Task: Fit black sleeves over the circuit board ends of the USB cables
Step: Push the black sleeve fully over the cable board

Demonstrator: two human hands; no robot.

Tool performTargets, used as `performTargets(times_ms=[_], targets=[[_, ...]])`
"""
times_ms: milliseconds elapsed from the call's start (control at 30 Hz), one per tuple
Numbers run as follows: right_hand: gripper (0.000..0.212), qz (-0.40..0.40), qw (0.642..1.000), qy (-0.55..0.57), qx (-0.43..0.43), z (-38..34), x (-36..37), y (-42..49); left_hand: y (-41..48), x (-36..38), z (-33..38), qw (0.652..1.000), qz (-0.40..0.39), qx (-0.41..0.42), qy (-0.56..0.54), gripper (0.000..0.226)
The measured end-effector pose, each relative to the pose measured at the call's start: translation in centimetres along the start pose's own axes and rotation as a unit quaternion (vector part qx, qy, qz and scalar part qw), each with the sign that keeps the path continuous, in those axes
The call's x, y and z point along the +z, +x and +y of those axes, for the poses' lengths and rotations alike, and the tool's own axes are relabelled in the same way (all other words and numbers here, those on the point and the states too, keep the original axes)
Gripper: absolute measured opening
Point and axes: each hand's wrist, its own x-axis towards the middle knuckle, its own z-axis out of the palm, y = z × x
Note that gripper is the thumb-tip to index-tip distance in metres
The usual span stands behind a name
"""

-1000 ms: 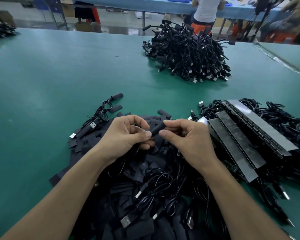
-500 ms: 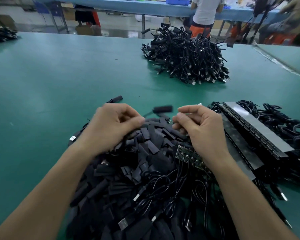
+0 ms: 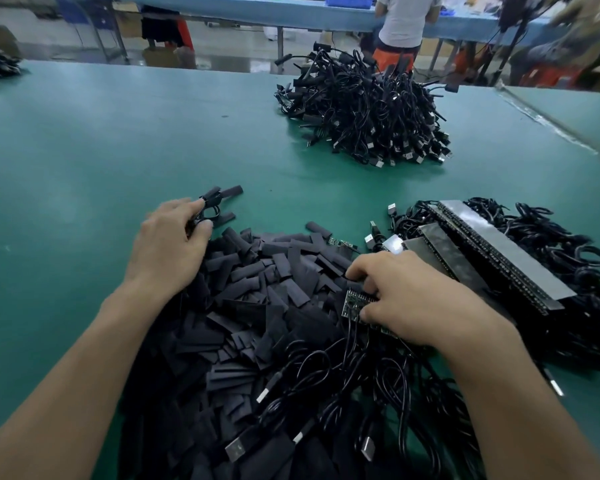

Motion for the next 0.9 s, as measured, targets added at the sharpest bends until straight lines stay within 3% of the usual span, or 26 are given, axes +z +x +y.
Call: performTargets(times_ms=[100, 167, 233, 333, 467, 600, 733, 900], targets=[[0.036, 0.022, 0.999, 0.041, -0.015, 0.1, -0.1, 0.2, -0.5, -0.1, 1.0, 0.995, 0.058, 0.055, 0.067, 0.033], [0.03, 0.042, 0.996, 0.07, -0.02, 0.2, 0.0, 0.4, -1.0, -0.3, 2.5, 0.993, 0.075, 0.092, 0.017, 0.021], [0.026, 0.051, 0.995, 0.087, -0.027, 0.2, 0.1, 0.5, -1.8, -0.3, 4.3, 0.99, 0.035, 0.113, -0.082, 0.011], [0.025, 0.098, 0.988, 0.106, -0.052, 0.1, 0.2, 0.6, -3.7, 0.7, 6.9, 0.966, -0.091, 0.122, -0.21, 0.008], [0.023, 0.159, 0.974, 0.115, -0.11, 0.1, -0.2, 0.8, -6.1, 3.2, 8.3, 0.93, -0.185, 0.114, -0.295, 0.009], [0.021, 0.177, 0.952, 0.193, -0.158, 0.3, -0.1, 1.0, -6.6, 4.2, 8.0, 0.9, -0.194, 0.109, -0.374, 0.007], [0.021, 0.149, 0.937, 0.283, -0.142, 0.9, 0.9, 2.0, -6.4, 4.3, 7.7, 0.877, -0.186, 0.077, -0.437, 0.012], [0.004, 0.126, 0.93, 0.313, -0.147, 1.4, 1.5, 2.9, -6.1, 4.2, 7.5, 0.857, -0.196, 0.046, -0.474, 0.008]])
